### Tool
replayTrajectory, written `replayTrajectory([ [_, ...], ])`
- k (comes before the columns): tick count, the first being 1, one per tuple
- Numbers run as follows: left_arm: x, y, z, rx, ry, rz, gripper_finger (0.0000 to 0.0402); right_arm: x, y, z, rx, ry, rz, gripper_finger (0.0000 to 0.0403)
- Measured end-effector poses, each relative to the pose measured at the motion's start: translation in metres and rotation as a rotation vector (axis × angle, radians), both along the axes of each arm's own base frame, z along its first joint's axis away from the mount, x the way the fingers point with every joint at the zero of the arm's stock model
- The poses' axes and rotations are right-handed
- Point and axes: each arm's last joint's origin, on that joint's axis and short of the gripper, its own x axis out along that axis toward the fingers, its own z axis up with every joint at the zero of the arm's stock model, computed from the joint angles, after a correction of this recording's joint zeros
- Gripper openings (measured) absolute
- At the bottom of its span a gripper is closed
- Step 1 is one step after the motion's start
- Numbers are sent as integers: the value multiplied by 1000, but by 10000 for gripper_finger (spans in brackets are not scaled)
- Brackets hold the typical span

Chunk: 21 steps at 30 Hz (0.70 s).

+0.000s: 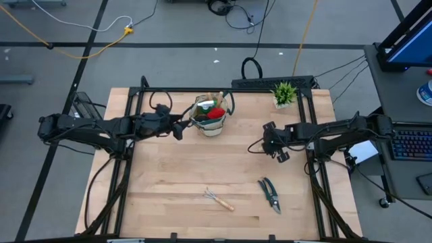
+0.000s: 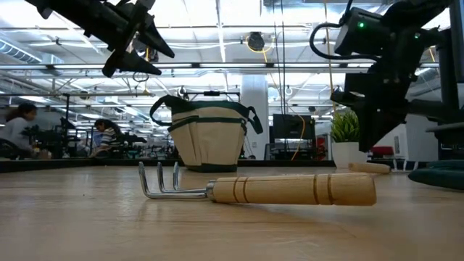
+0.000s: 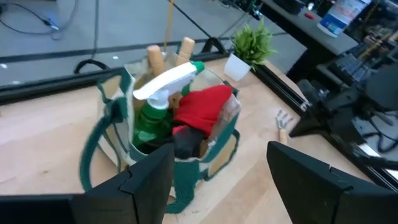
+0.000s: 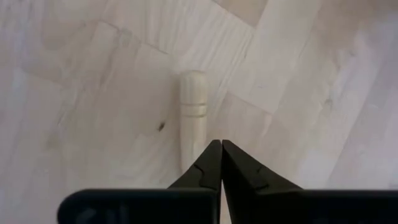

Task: Pick & Place Garden tools in Gardening bag
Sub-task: Put the top hand rake into the gardening bag

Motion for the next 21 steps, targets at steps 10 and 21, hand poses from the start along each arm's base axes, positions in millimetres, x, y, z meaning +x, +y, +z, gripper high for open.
replayTrajectory([
  [10,1,-2,-1,-38,0,-81,264,-8,1,-3,5,93,4,54],
  [21,1,-2,-1,-13,13,-91,264,-7,-2,-17,13,175,-10,158],
])
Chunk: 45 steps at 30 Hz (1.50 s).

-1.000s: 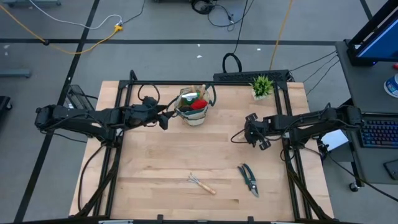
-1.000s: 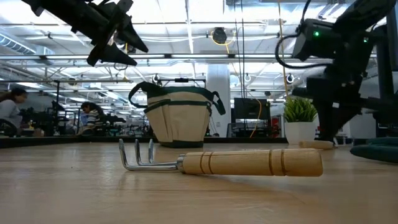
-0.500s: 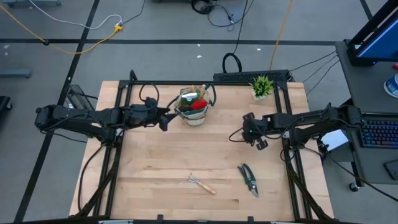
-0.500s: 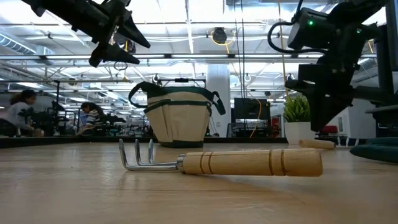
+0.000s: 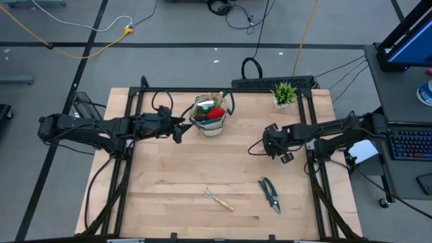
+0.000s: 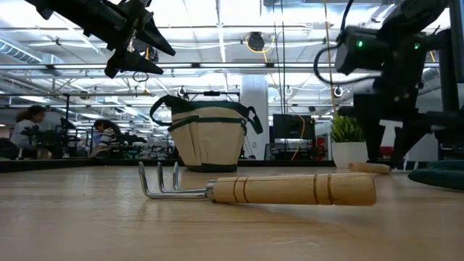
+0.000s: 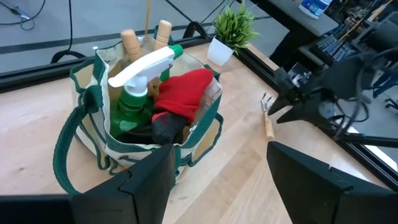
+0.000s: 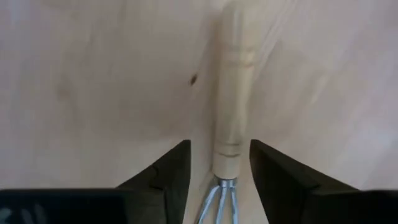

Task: Pick & Place Garden tools in Gardening bag
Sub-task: Put the top hand rake into the gardening bag

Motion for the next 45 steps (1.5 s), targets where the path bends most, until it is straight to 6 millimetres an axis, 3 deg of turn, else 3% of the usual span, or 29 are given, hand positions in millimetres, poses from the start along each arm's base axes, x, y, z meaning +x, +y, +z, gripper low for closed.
replayTrajectory([
  [8,0,-1,0,5,4,-5,264,8,-9,-21,-31,73,-43,145],
  [17,0,-2,0,11,11,-32,264,8,-10,-30,-35,139,-47,54],
  [20,0,-2,0,12,11,-33,264,9,-10,-29,-40,124,-49,51],
  [27,0,-2,0,8,6,-31,264,16,-11,-18,-30,54,-74,51],
  [32,1,-2,0,-26,-15,-16,264,32,-12,-4,22,-45,-92,51],
  [45,2,-6,1,-135,-52,-87,264,56,-9,27,289,-175,-105,51],
])
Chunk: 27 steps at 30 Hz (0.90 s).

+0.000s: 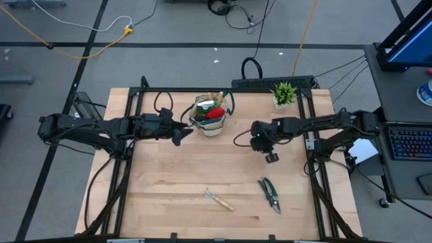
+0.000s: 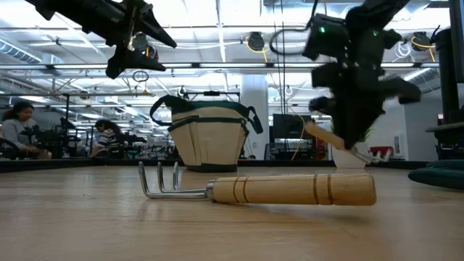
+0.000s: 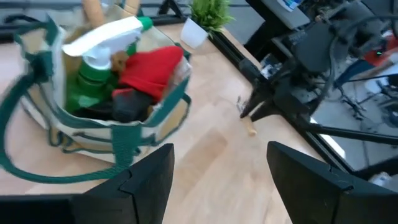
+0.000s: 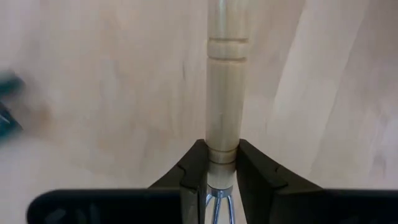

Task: Pick & Place Garden tools in Gardening bag
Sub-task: Put the top hand rake into the gardening bag

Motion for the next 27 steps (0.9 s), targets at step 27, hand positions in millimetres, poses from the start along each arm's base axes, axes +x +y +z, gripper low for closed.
replayTrajectory([
  [27,7,-16,25,168,-232,-152,264,55,-18,107,825,-548,46,51],
])
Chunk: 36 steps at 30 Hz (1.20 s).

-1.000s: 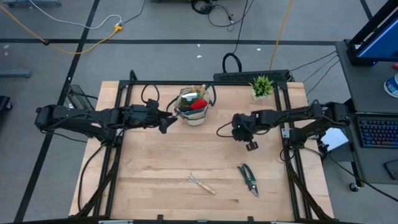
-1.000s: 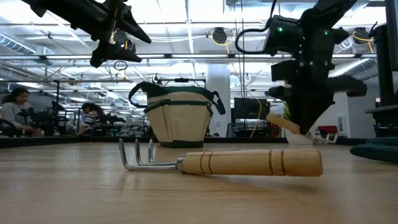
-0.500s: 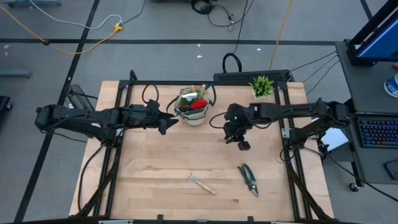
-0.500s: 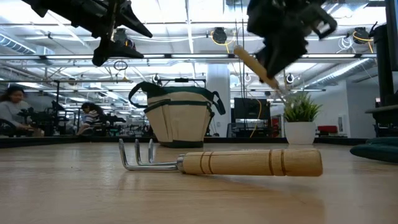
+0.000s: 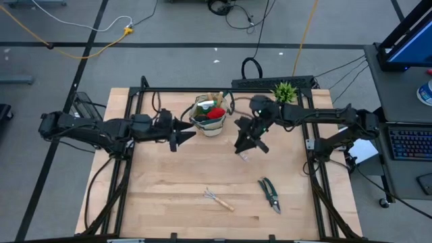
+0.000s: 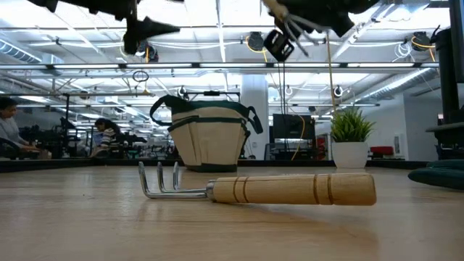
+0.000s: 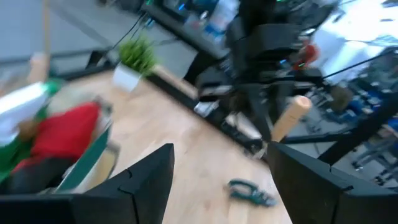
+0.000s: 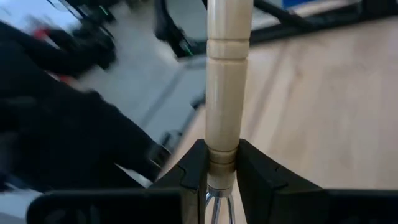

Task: Pick & Place Garden tools in Gardening bag
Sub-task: Put the top hand rake into the gardening bag

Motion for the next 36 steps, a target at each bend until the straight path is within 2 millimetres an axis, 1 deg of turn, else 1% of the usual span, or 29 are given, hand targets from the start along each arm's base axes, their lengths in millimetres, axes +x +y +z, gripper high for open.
replayTrajectory([
  [6,1,-4,13,98,-117,-17,264,1,-13,18,159,-74,61,51],
  [11,1,-4,17,144,-158,10,264,1,-17,31,222,-127,120,51],
  [15,6,-3,15,150,-159,21,264,-1,-16,42,248,-169,190,51],
  [20,20,-4,8,149,-165,21,264,-2,-15,53,250,-229,243,51],
  [27,35,-5,-2,144,-174,21,264,-3,-15,55,247,-246,246,51],
  [36,38,-5,-3,144,-187,21,264,-3,-15,55,257,-232,254,51],
])
